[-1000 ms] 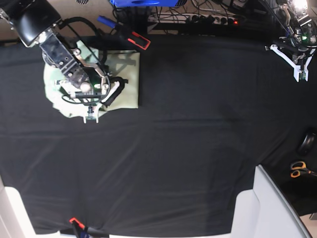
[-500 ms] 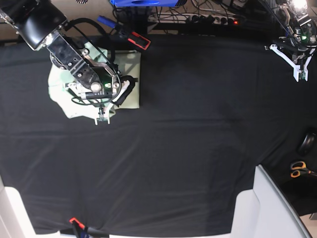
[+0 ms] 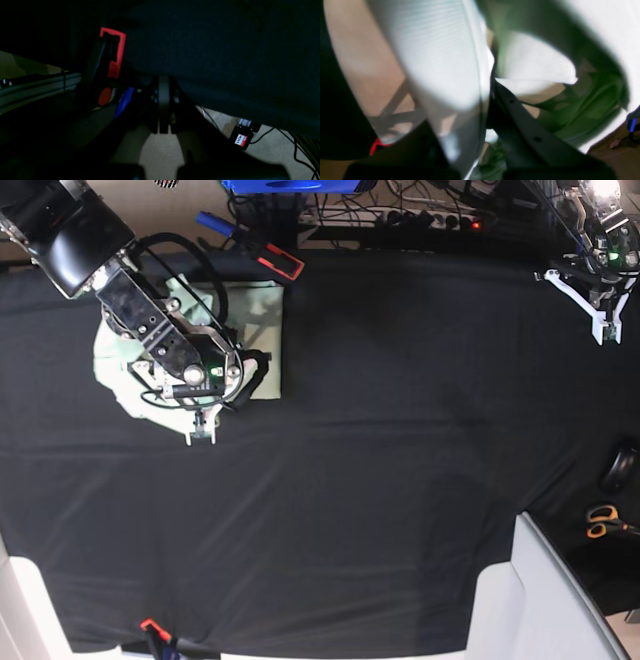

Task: Fold the T-shirt properly
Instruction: 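Grasp the folded bundle with the right gripper and fold it over again, then open the right gripper and raise it off the folded shirt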

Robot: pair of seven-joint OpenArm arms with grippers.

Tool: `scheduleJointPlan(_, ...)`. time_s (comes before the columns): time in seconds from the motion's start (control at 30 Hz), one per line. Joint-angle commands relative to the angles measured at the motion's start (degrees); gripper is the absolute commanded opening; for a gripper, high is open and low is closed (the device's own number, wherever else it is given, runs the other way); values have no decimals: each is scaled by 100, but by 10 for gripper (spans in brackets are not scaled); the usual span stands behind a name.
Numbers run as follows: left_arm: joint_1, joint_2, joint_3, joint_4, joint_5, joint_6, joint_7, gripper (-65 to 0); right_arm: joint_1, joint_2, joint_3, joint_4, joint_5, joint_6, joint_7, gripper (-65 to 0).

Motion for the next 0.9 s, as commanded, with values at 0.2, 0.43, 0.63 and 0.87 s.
scheduleJointPlan(0.2, -1, -91, -19, 82, -3, 14, -83, -650, 113, -277, -322, 62, -35, -28, 33, -649)
scheduleJointPlan(0.43, -1, -91, -19, 82, -3, 14, -83, -650, 113, -329, -331, 53, -43, -28, 42, -640)
scheduleJointPlan(0.63, -1, -91, -19, 82, -3, 14, -83, -650, 122, -364, -331, 115, -43, -28, 51, -498)
scheduleJointPlan(0.87, -1, -91, -19, 73, -3, 14, -83, -650, 105, -637, -349, 423, -17, -28, 16, -115)
